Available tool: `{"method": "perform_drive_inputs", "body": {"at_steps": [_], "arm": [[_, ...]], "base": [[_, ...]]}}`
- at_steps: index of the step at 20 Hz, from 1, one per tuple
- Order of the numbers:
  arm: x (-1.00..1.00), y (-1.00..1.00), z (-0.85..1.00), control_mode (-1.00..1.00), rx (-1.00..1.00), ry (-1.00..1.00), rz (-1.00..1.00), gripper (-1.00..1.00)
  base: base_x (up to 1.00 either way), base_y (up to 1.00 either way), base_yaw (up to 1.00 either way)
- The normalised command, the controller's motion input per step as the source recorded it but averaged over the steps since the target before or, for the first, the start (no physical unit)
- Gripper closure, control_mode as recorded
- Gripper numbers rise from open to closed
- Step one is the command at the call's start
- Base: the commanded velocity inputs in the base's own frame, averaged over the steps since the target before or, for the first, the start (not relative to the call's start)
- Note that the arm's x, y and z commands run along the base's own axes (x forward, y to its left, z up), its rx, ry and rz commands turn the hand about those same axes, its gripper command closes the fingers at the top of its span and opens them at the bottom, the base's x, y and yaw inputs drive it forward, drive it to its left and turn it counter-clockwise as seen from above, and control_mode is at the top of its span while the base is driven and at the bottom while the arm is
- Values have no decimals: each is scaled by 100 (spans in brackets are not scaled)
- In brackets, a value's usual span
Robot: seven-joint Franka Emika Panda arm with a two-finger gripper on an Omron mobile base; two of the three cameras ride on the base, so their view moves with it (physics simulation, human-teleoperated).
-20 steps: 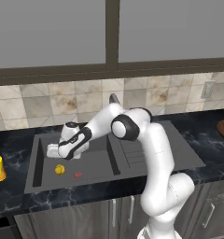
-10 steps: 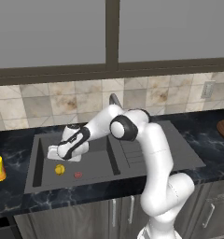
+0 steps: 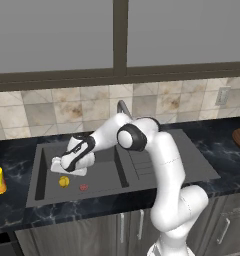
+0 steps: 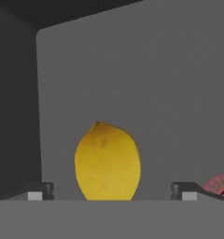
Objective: Remove the lemon and bell pepper from the sink. Then move the bowl and cup from the counter to the sink for washing.
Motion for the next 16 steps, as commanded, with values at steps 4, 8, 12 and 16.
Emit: {"method": "perform_drive_inputs", "body": {"at_steps": [4, 8, 12, 16], "arm": [[-6, 4, -10, -100, 0, 1, -3, -100], [-3, 6, -11, -100, 0, 0, -3, -100], [0, 5, -13, -100, 0, 0, -3, -100], [2, 10, -14, -100, 0, 0, -2, -100]], "base": [[0, 0, 0], [0, 0, 0], [0, 0, 0], [0, 0, 0]]}}
